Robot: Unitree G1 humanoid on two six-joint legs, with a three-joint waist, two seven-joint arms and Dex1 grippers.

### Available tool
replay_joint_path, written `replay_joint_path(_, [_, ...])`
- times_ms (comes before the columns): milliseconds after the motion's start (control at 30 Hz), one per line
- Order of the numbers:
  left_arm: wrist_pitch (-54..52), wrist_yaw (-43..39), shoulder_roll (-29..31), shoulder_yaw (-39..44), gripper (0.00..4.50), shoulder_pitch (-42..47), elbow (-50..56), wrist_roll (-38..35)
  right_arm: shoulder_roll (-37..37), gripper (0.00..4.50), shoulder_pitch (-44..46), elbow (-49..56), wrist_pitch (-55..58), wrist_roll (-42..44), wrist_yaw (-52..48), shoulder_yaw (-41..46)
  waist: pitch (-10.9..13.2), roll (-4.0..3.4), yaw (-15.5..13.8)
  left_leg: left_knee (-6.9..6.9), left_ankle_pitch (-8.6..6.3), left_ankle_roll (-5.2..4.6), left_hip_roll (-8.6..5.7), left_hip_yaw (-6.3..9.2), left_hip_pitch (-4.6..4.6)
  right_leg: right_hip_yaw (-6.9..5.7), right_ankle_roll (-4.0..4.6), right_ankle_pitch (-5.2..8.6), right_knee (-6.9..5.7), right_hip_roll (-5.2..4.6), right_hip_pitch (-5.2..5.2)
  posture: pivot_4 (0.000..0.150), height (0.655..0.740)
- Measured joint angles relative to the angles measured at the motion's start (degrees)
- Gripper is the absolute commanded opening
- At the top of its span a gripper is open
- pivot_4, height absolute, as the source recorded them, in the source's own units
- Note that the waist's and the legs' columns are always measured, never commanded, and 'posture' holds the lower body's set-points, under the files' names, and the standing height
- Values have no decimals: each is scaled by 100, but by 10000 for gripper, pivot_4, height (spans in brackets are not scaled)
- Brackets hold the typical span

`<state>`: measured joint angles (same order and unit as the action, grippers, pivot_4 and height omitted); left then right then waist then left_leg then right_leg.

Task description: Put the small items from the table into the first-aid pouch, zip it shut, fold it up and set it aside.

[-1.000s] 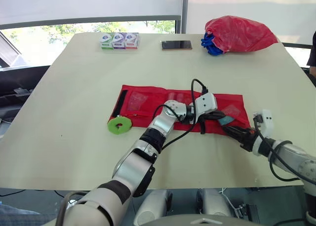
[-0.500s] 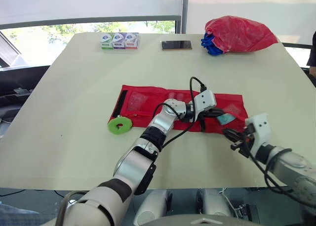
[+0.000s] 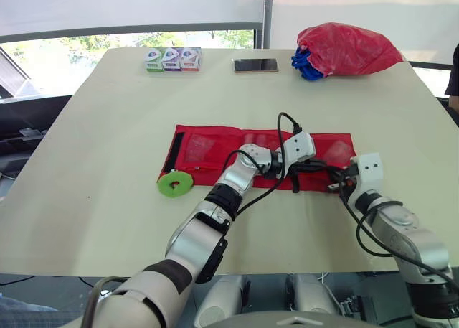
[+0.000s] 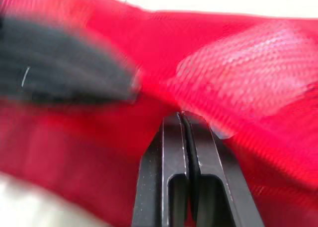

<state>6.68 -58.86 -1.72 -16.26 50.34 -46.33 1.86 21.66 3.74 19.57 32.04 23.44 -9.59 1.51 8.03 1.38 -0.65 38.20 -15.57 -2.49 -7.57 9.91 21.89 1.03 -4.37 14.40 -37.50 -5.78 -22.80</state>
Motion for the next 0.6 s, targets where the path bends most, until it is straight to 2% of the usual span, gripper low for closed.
replay_joint_path(200, [1, 3, -33, -21, 0, -146, 80, 17, 12, 755, -373, 98, -103, -230, -160, 28, 0, -1, -15, 1, 0, 0, -1, 0, 1, 1, 0, 0, 2, 0, -2, 1500, 7400])
replay_joint_path(367, [40, 28, -45, -72, 0, -149, 79, 36, 365, 755, -1105, 927, 15, 133, -751, 235, 0, -4, -14, 1, -1, -1, -1, 0, 1, 0, 0, 0, 3, 0, 1, 1500, 7400])
replay_joint_path(467, [53, 41, -48, -75, 0, -145, 79, 34, 663, 9884, -1595, 1442, 35, 493, -1169, 673, 0, -3, -15, 2, -1, -1, -1, 1, -1, -1, -1, 0, 6, 0, 6, 1500, 7400])
replay_joint_path(600, [41, 45, -72, -68, 0, -135, 79, 17, 809, 29711, -1848, 1690, 142, 915, -1326, 1442, 0, -4, -17, 1, -1, -1, 0, 1, -2, -2, -1, 0, 5, 0, 7, 1500, 7400])
